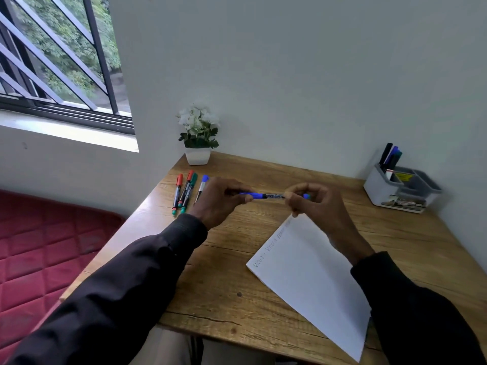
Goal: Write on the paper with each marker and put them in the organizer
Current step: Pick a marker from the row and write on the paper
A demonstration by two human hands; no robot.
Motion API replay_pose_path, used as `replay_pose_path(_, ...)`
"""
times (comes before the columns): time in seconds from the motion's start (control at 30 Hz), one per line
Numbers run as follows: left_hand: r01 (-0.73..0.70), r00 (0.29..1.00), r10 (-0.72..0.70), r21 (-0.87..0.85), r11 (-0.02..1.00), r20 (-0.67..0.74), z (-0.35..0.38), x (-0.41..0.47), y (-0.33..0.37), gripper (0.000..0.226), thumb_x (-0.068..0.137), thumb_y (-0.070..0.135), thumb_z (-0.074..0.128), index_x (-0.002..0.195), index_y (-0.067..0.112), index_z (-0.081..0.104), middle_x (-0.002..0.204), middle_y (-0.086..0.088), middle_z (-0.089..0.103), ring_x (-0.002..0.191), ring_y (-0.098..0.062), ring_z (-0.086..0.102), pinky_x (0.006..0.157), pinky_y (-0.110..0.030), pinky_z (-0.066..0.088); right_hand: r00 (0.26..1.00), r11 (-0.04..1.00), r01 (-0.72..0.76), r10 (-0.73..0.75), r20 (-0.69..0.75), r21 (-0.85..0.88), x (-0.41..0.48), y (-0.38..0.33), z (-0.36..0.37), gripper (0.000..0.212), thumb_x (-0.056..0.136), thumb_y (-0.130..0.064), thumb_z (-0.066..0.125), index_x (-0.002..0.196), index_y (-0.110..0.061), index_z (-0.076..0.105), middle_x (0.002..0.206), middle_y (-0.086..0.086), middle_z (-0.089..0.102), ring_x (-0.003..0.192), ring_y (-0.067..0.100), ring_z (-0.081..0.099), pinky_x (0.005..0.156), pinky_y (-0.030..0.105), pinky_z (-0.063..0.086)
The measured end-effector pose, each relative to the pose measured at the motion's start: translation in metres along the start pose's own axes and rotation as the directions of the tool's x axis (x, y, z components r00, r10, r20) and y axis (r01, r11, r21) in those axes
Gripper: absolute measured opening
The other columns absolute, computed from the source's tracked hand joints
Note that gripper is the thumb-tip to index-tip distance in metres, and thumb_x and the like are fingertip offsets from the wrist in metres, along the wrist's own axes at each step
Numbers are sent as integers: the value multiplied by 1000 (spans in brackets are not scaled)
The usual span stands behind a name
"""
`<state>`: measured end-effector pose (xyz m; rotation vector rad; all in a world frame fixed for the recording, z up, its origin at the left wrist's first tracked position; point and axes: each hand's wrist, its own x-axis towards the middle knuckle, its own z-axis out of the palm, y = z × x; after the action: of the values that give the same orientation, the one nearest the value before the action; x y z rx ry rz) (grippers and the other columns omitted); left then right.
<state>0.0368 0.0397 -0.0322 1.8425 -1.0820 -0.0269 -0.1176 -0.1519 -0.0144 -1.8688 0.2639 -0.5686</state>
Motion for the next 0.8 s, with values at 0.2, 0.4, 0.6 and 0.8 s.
replay_pose_path(0.2, -59, 998, 61, -113, 992, 12, 25, 2, 26, 18, 83, 11, 74, 101, 16, 76, 87, 9, 74, 78, -2, 67, 68, -10, 49, 980, 894, -196, 195, 44, 404, -10, 7, 14, 44, 96, -35, 66, 99, 8, 72, 88, 29, 73, 69, 32, 70, 62, 33, 56)
replay_pose_path(0.4, -74, 994, 82, -119, 990, 70, 26, 8, 24, 13, 82, 4, 74, 95, 7, 77, 80, 1, 74, 72, -9, 68, 67, -16, 53, 964, 885, -244, 178, 196, 397, -11, 3, 4, 36, 111, -10, 43, 104, 8, 72, 95, 28, 77, 82, 30, 77, 73, 29, 63)
replay_pose_path(0.6, -43, 990, 61, -132, 990, 131, 22, 14, 21, 16, 84, 7, 73, 99, 4, 76, 83, -3, 74, 74, -8, 69, 67, -11, 51, 957, 829, -276, 188, 221, 486, -9, 12, 0, 40, 108, -18, 44, 115, 13, 69, 99, 34, 73, 82, 34, 75, 74, 34, 63)
replay_pose_path(0.8, 61, 987, -75, 100, 993, 145, 28, 17, -1, 18, 86, 18, 72, 103, 13, 75, 98, 1, 71, 85, -7, 63, 68, -12, 49, 990, 918, -132, 100, 103, 374, -21, 23, -20, 33, 103, -17, 50, 115, 7, 70, 98, 35, 73, 79, 39, 75, 66, 36, 61)
